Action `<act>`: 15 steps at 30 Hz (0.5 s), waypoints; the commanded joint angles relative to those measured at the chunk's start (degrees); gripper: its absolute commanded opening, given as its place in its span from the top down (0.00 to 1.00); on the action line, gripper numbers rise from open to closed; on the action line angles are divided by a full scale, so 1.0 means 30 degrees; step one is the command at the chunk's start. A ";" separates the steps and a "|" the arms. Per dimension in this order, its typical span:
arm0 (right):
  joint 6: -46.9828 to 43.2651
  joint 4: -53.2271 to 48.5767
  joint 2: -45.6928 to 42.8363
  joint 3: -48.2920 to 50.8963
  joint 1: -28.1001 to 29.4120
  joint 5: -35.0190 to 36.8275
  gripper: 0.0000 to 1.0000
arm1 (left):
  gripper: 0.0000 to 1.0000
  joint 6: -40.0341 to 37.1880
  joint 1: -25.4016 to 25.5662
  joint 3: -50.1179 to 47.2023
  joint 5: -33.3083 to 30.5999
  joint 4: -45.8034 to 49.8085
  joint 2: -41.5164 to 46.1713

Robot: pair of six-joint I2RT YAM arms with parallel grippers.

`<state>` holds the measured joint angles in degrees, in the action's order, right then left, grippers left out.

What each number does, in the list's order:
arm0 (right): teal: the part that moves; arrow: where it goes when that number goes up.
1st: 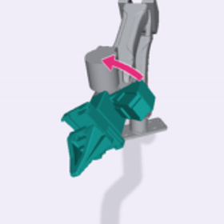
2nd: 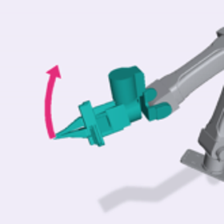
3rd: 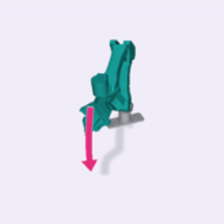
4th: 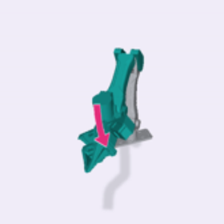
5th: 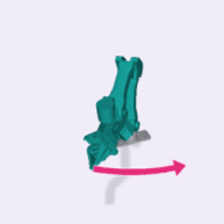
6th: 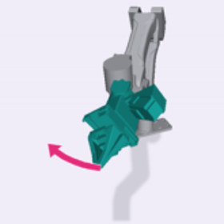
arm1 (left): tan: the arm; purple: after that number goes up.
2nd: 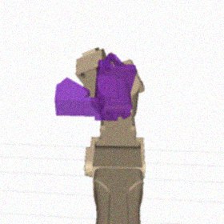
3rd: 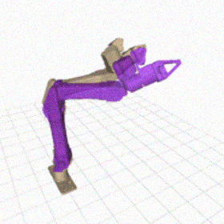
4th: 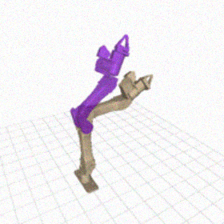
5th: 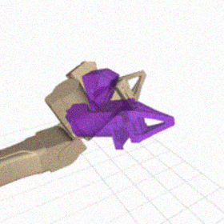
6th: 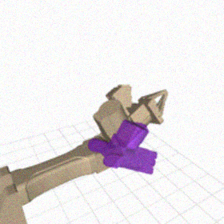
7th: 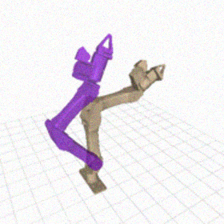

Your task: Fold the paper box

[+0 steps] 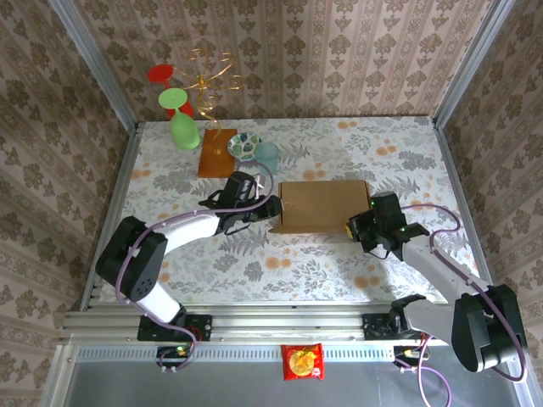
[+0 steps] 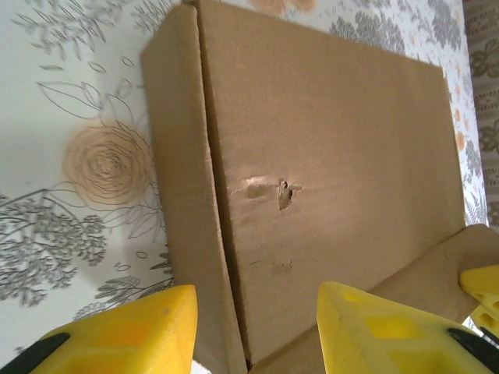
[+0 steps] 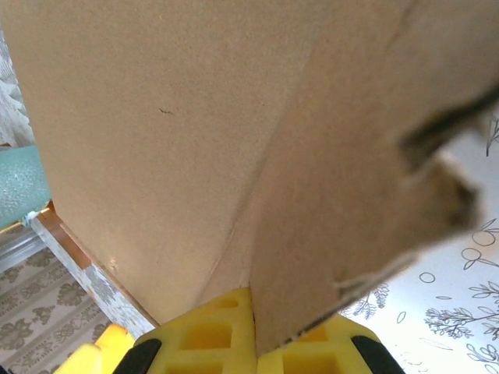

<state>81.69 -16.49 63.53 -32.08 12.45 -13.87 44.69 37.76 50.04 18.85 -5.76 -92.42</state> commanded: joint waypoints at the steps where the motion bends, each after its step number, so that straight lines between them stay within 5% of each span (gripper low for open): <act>1: -0.1550 -0.1625 0.0270 -0.0144 -0.0301 -0.0094 0.96 | 0.56 0.0052 0.0193 0.0798 0.0660 -0.1082 -0.0913; 15: -0.2444 -0.2155 0.0841 -0.0770 -0.0732 -0.0475 0.87 | 0.68 -0.0583 0.0454 0.1303 0.0132 -0.0016 -0.2608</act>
<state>76.38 -18.68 65.01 -33.08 10.48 -15.35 43.90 38.57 52.82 19.29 -6.70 -98.87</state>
